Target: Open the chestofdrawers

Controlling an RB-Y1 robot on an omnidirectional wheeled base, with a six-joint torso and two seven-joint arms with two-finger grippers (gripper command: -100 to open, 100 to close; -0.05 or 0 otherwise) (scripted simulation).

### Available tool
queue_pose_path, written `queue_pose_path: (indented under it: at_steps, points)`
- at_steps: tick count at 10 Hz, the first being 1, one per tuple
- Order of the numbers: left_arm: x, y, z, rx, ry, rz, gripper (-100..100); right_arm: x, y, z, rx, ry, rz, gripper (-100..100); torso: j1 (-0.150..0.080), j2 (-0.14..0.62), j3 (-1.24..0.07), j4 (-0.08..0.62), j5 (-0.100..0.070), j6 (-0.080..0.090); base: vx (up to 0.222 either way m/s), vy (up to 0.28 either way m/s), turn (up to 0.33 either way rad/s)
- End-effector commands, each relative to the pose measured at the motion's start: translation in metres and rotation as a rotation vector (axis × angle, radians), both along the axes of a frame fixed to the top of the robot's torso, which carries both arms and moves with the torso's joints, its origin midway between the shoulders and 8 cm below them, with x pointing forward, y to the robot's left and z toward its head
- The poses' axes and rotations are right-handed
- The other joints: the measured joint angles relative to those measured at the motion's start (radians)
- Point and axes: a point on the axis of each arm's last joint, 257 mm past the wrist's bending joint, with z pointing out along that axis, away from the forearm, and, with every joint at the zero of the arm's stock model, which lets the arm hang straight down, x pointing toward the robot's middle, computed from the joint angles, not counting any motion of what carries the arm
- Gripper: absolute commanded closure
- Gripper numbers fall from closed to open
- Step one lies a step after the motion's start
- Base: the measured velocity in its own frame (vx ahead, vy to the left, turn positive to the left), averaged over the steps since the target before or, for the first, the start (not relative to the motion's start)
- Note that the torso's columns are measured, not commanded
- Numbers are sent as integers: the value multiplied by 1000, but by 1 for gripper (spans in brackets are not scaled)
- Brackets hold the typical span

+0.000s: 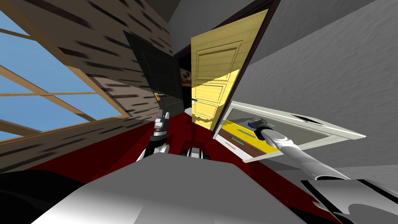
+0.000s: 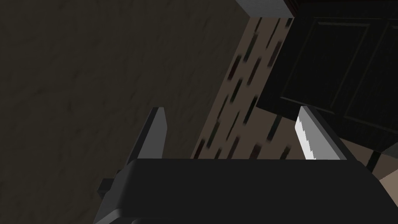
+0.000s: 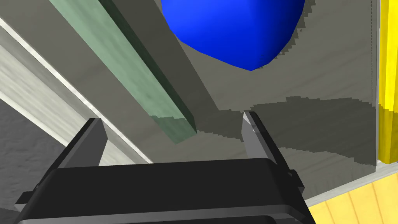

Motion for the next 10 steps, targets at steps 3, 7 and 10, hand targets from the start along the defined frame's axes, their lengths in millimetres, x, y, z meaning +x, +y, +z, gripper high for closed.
queue_pose_path:
  at_steps: [3, 7, 10]
  points:
    - [0, 0, 0, 0, 0, 0, 0, 0, -4, 9, 17, -5, 7, -100, -1, 0, 0, 0, 0, 0, 19, 25, 1]
    - [0, 0, 0, 0, 0, 0, 0, 3, 0, 14, 15, -4, 22, 100, 6, 6, 4, 2, 2, 0, -102, 81, -36]
    - [0, 0, 0, 0, 0, 0, 0, 2, -2, 14, 18, -5, 20, -100, -3, -5, -3, -1, -1, 0, -67, 55, -10]
